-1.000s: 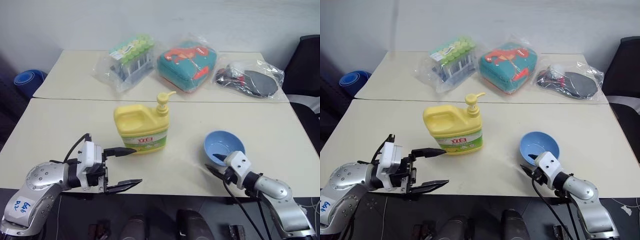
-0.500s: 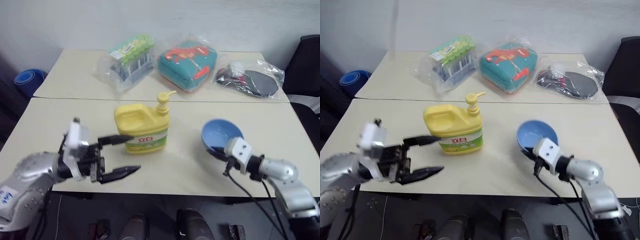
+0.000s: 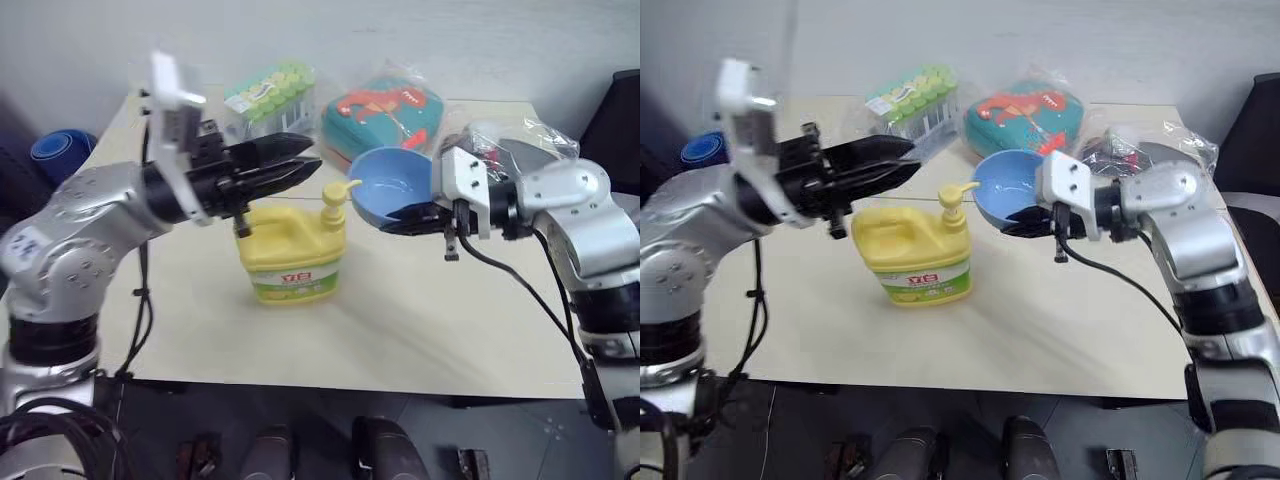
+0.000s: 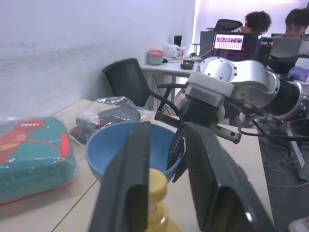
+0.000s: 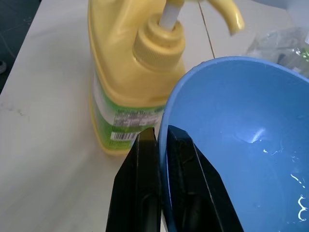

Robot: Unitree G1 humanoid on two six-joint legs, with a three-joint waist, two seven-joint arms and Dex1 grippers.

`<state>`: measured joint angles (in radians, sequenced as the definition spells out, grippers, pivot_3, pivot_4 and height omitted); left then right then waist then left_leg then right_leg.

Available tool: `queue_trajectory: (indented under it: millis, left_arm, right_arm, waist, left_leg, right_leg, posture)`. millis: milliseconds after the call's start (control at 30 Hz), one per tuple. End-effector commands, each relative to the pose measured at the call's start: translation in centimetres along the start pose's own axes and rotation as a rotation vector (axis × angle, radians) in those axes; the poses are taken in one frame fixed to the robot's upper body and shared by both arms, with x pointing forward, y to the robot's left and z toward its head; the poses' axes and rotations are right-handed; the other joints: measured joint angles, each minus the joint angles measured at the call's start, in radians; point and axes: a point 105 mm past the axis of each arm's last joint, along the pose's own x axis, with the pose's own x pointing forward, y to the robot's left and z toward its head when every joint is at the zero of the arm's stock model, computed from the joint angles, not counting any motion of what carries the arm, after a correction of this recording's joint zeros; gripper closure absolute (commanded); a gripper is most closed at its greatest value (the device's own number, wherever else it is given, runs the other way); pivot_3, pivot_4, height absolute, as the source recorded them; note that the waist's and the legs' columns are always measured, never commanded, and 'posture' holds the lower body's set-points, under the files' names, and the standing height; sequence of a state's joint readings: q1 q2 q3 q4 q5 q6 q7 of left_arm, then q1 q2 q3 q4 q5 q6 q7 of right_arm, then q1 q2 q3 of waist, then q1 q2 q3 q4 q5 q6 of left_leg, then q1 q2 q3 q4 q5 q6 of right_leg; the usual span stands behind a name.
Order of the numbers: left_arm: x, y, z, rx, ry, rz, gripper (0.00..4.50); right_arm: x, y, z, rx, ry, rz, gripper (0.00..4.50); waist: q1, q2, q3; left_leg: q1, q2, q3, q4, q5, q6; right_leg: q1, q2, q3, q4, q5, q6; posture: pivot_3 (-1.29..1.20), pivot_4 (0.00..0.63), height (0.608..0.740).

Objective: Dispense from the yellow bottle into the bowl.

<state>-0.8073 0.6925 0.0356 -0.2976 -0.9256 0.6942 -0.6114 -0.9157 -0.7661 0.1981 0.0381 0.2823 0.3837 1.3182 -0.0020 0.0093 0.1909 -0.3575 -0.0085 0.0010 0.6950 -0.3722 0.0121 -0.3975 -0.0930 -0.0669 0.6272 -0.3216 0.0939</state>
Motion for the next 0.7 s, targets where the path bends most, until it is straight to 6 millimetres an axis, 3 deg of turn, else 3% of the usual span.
queue_trajectory:
  millis: [33,367,700]
  left_arm:
    - [1.1,0.4,-0.2,0.013,0.017,0.008,4.47]
    - [2.7,0.4,-2.8,-0.053,0.117,0.001,4.47]
    - [2.9,0.9,-5.1,-0.157,0.219,0.053,4.47]
  right_arm:
    - [-0.1,-0.6,1.2,-0.025,0.0,0.023,4.5]
    - [-0.2,-1.2,2.0,-0.031,-0.01,0.016,4.5]
    - [0.3,-0.9,2.1,-0.022,-0.024,0.019,4.5]
  waist:
    - [-0.001,0.0,0.0]
    - [-0.001,0.0,0.0]
    - [0.0,0.0,0.0]
  left_leg:
    - [0.0,0.0,0.0,0.0,0.0,0.0]
    - [-0.001,0.0,-0.001,0.001,0.0,0.0]
    - [-0.001,0.0,-0.002,0.002,0.0,0.0]
  right_leg:
    - [0.0,0.0,0.0,0.0,0.0,0.0]
    - [0.0,-0.001,-0.001,0.001,0.0,0.0]
    - [0.0,-0.001,-0.002,0.001,0.0,0.0]
  posture:
    - [0.0,0.15,0.74]
    - [0.0,0.15,0.74]
    - [0.0,0.15,0.74]
